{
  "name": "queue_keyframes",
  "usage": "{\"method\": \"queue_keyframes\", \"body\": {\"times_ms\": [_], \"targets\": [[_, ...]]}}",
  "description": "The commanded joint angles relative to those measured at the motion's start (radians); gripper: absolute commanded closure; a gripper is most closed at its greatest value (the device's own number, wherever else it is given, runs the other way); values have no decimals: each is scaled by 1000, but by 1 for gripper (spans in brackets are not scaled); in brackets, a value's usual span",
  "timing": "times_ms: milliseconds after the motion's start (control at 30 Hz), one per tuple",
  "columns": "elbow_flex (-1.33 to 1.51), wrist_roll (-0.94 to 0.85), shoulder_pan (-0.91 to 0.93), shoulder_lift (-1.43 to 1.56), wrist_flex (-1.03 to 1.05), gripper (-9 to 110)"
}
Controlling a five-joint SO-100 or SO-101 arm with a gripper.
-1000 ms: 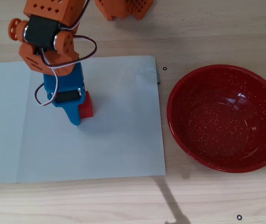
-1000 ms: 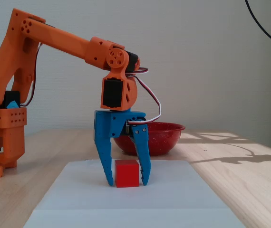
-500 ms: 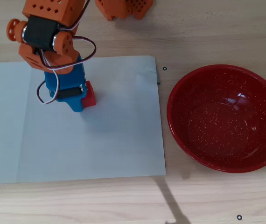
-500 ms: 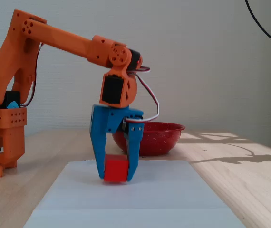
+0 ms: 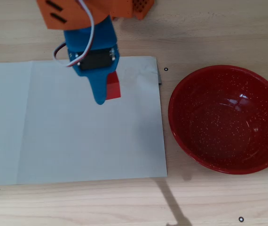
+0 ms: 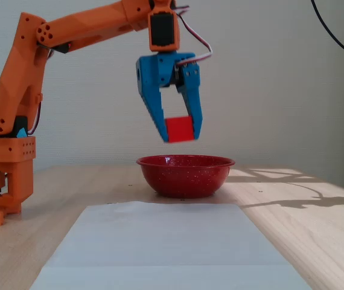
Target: Grasp the red cube and put it in the red bowl
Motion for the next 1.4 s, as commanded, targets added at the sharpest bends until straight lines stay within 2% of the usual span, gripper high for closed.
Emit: {"method": "queue_keyframes", "body": {"times_ms": [0, 333, 567, 767, 933, 1200, 1367], "targets": [[-137, -58, 86, 178, 140, 101], [-209, -253, 423, 195, 127, 101], [-135, -356, 583, 166, -43, 101], [97, -376, 617, 160, -359, 100], [261, -371, 620, 160, -554, 77], [295, -374, 618, 163, -555, 66], [219, -385, 595, 187, -446, 79]]}}
